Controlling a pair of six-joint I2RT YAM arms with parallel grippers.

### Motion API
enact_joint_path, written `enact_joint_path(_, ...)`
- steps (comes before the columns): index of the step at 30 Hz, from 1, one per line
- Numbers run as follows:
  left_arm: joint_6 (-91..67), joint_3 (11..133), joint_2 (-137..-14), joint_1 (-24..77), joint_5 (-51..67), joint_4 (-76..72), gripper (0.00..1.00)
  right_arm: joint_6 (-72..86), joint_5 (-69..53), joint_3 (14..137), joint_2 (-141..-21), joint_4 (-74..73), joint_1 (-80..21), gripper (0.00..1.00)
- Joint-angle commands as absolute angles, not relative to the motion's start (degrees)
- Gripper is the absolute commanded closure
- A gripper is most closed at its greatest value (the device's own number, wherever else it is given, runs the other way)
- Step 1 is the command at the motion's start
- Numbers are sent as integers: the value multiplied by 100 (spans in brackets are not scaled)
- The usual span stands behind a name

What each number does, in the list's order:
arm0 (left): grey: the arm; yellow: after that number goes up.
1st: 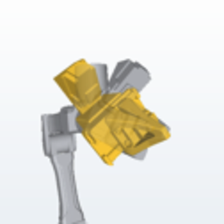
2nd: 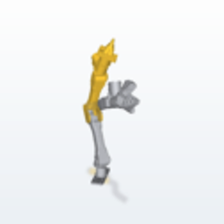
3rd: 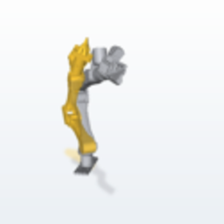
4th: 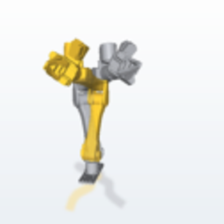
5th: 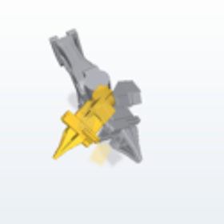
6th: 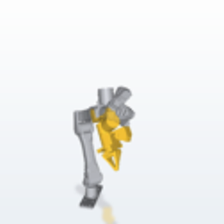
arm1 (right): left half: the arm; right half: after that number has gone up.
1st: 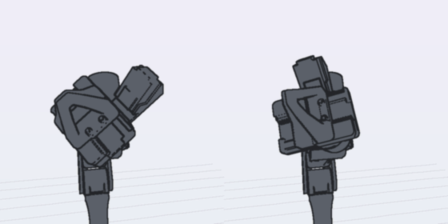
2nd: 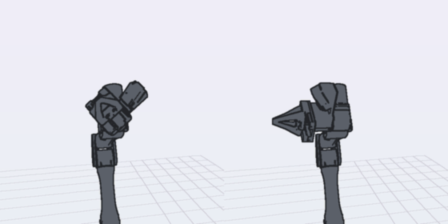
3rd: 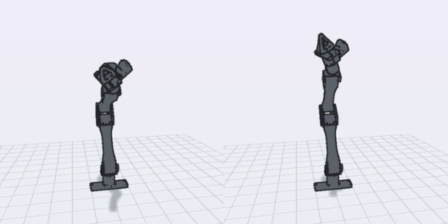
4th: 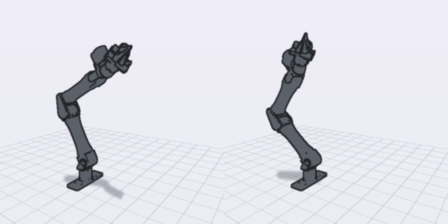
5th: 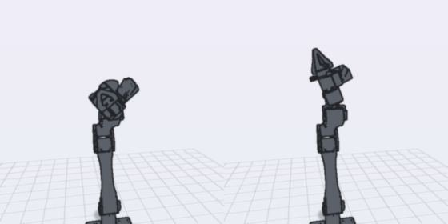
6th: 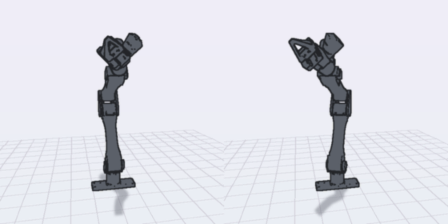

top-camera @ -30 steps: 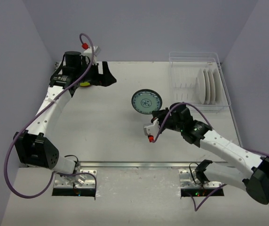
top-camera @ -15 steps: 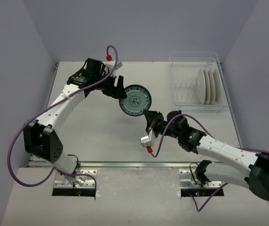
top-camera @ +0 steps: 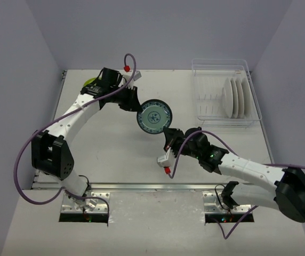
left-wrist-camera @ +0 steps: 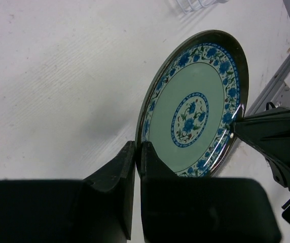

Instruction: Unload the plates from the dish rack

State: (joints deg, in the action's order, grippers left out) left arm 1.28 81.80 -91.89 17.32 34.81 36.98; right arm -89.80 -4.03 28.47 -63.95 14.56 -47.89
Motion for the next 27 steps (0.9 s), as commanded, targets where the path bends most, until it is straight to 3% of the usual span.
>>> enact_joint_path(1, 106, 8247, -9416, 1431, 3889, 3594, 100, -8599, 217, 3140, -6504, 2656, -4808, 95)
enact_joint_path(3, 53, 8270, -9439, 1180, 3955, 3551, 100, -8465, 333, 3190, -6565, 2672, -4808, 78)
enact_joint_path(4, -145, 8245, -9439, 1049, 4024, 3431, 100, -8404, 360, 3225, -6574, 2646, -4808, 50)
enact_joint_path(5, -218, 8244, -9448, 711, 4060, 3342, 100, -8265, 403, 3234, -6574, 2646, -4808, 34)
enact_joint_path(7, -457, 8320, -9516, 179, 4061, 3095, 100, -8084, 557, 3260, -6617, 2637, -4799, 10)
enact_joint_path(9, -666, 8456, -9693, -265, 3930, 2935, 100, -7927, 754, 3287, -6653, 2628, -4773, 2)
enact_joint_path(16, -944, 9176, -10385, -1403, 2946, 2263, 100, -6621, 1416, 3654, -6846, 2091, -4617, 1)
enact_joint_path(27, -1355, 10636, -11881, -1638, 2081, 2099, 100, -3745, 1566, 5416, -7386, -568, -3513, 1)
